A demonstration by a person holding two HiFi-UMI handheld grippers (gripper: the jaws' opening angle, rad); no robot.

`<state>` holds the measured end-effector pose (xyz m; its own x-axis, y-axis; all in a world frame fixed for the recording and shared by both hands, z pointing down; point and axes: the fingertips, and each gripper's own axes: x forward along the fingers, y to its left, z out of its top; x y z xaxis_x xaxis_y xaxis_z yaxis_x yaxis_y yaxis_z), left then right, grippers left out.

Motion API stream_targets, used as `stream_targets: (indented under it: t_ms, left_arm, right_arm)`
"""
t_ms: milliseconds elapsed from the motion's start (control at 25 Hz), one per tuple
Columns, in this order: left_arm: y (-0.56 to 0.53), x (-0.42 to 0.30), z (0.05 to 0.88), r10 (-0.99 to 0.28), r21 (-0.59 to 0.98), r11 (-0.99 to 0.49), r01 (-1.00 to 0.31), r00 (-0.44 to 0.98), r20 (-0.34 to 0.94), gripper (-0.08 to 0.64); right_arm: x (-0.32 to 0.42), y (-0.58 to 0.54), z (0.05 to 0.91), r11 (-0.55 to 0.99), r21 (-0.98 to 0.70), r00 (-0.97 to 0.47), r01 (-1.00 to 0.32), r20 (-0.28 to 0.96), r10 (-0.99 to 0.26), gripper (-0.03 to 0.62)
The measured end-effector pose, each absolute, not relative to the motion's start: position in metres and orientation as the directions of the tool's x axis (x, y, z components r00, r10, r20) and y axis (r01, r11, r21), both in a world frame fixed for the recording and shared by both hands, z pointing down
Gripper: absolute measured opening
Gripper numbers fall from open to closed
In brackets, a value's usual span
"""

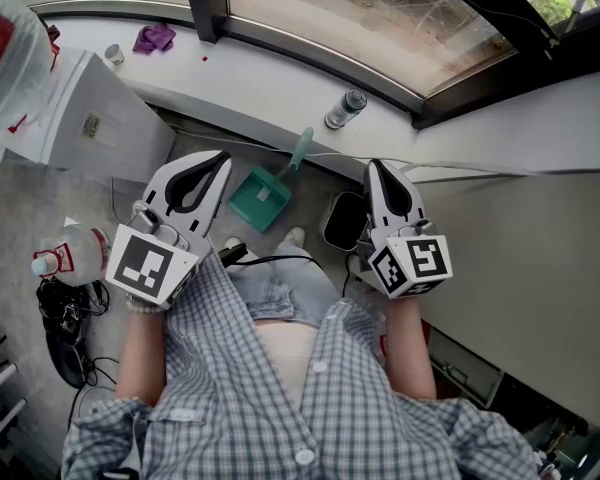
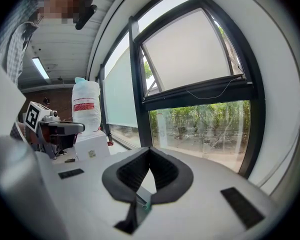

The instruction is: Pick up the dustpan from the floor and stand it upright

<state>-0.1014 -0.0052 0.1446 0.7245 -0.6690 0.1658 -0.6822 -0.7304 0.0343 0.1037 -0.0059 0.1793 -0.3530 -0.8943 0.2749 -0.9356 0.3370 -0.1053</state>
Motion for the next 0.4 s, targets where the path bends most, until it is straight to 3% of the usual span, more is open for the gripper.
stream_targets:
  t_ms: [400]
  left_arm:
    - [-0.0057, -0.0997, 0.1484, -0.665, 0.044, -0.733, -0.679, 0.728, 0.164, 0.006]
  right_arm:
    - [0.0998, -0.0056, 0.1836, 0.347, -0.1, -0.361, -0.932, 0.29, -0.886, 0.008]
